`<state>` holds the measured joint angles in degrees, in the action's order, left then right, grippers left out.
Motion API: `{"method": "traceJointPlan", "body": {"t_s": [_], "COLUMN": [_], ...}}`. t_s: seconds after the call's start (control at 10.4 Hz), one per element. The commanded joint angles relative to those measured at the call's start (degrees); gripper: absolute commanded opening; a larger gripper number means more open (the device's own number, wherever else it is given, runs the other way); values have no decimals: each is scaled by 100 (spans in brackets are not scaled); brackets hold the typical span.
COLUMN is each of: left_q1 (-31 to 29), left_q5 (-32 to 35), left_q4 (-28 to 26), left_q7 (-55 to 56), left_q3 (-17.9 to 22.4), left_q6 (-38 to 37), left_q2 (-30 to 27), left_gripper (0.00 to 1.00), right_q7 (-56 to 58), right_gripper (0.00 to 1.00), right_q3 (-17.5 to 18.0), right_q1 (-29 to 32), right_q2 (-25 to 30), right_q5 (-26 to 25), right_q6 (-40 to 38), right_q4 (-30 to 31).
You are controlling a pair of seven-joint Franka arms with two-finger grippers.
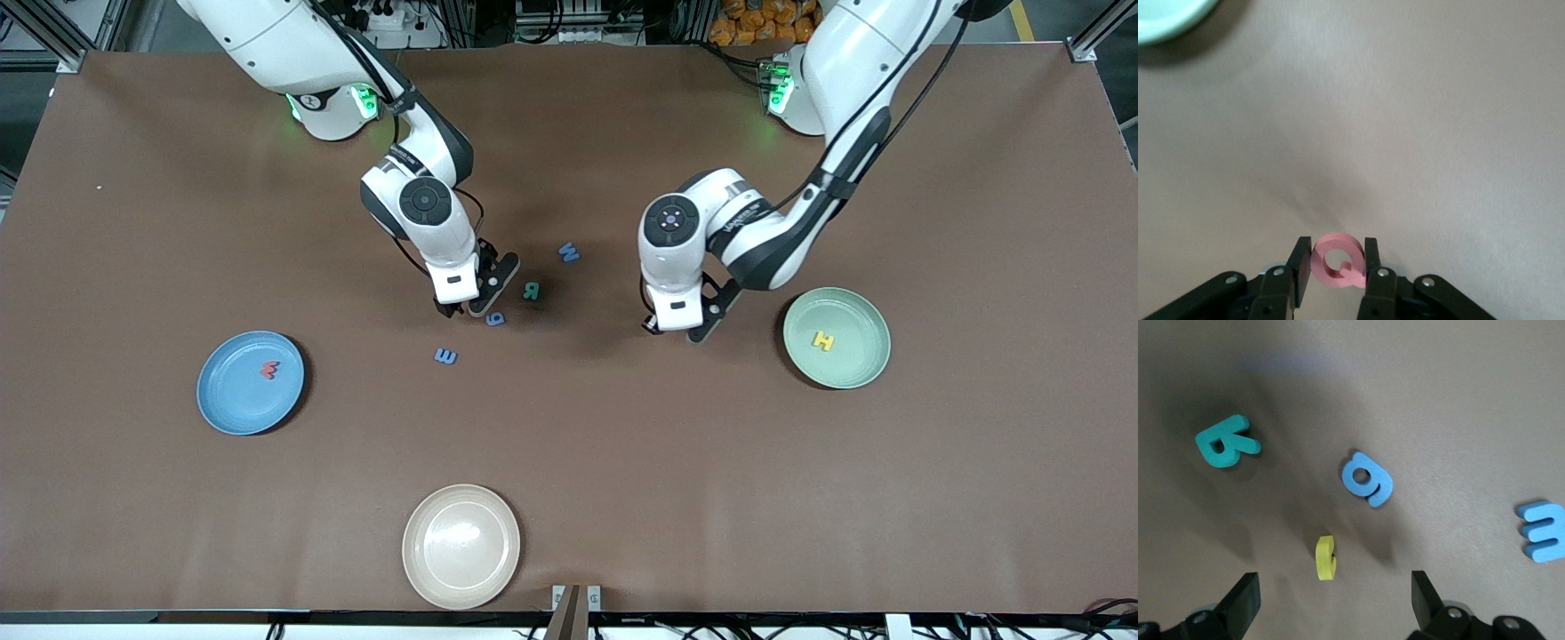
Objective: Sort upper and lower case letters into plates
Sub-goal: 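Carry the pink Q toward the green plate while the right gripper reaches letters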
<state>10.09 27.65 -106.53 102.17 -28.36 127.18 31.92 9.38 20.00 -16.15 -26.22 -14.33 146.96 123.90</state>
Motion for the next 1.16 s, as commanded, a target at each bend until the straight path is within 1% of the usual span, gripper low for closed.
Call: {"method": "traceJointPlan", "body": {"t_s": [0.0,0.39,0.58,0.77,1.06], "left_q1": [-340,-999,-1403,-1624,-2142], "left_q5": [-172,-462,-725,-761,-761], "left_q4": [-87,-78,-70,-43,-43], "left_q7": [-695,-2021,-2778,-3288,-4298], "left_q3": [-90,-108,-265,-284,-284], "left_q6": [-307,-641,-799,-948,-1089], "left_q2": [-265,-371,-441,-467,-459], "left_gripper": [0,0,0,0,0], "right_q7": [-68,-217,-217,-226,-524], "right_gripper": [100,100,100,100,100], "right_q3": [-5,-31,-66,-127,-163], "right_q1": [-116,-187,-187,-187,-275], "right_q2": [-94,-103,-103,-155,-182], "right_q5": [-88,-96,-131,-263,-447], "right_q6": [96,87,87,96,96], "right_q4": [-42,-15,-15,-33,-42]}}
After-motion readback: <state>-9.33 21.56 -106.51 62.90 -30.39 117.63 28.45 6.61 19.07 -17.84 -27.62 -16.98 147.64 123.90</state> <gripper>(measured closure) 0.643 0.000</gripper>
